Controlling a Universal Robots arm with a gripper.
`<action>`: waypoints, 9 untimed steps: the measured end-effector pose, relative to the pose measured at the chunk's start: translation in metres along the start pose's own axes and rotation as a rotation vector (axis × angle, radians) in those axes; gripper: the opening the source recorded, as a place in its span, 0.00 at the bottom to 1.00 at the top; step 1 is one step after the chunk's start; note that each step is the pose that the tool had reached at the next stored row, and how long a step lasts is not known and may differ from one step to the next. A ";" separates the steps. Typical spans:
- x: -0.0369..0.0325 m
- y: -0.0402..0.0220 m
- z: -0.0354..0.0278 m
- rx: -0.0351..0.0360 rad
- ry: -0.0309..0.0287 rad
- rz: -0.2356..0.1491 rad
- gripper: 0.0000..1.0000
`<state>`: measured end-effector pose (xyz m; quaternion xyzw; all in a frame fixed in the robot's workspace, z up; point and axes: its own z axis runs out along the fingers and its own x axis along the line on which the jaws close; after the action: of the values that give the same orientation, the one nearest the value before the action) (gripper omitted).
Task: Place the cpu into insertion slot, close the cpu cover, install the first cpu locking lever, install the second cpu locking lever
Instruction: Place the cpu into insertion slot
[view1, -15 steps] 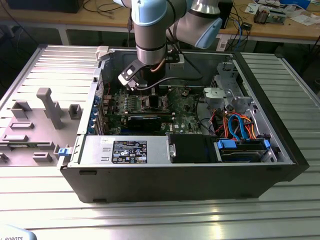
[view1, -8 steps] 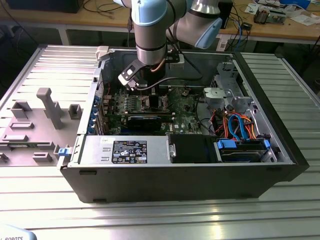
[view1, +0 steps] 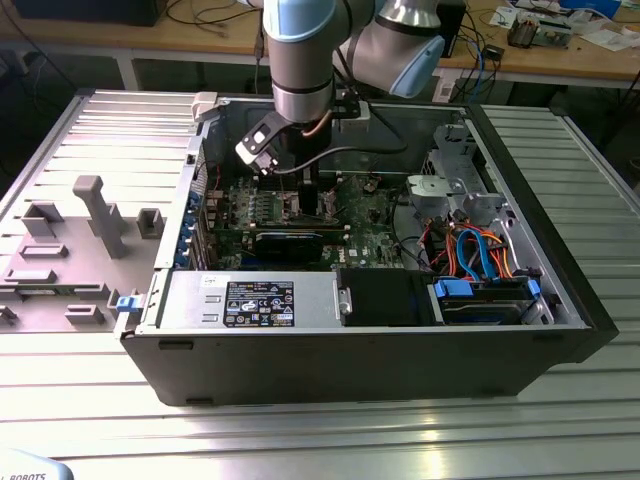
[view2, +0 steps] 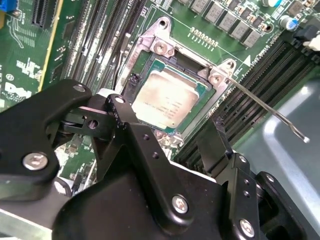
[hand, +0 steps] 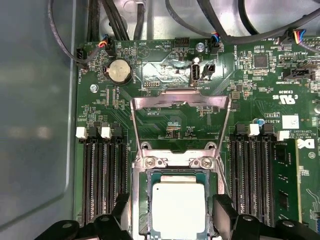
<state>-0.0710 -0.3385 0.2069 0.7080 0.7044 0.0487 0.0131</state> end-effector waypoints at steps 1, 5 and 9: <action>0.0002 0.0003 -0.0033 0.0014 -0.0002 0.000 0.75; 0.0010 0.0020 -0.0153 0.0166 -0.0035 0.000 0.75; 0.0015 0.0040 -0.0189 0.0388 -0.0085 0.001 0.74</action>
<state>-0.0686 -0.3379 0.2262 0.7088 0.7047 0.0320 0.0024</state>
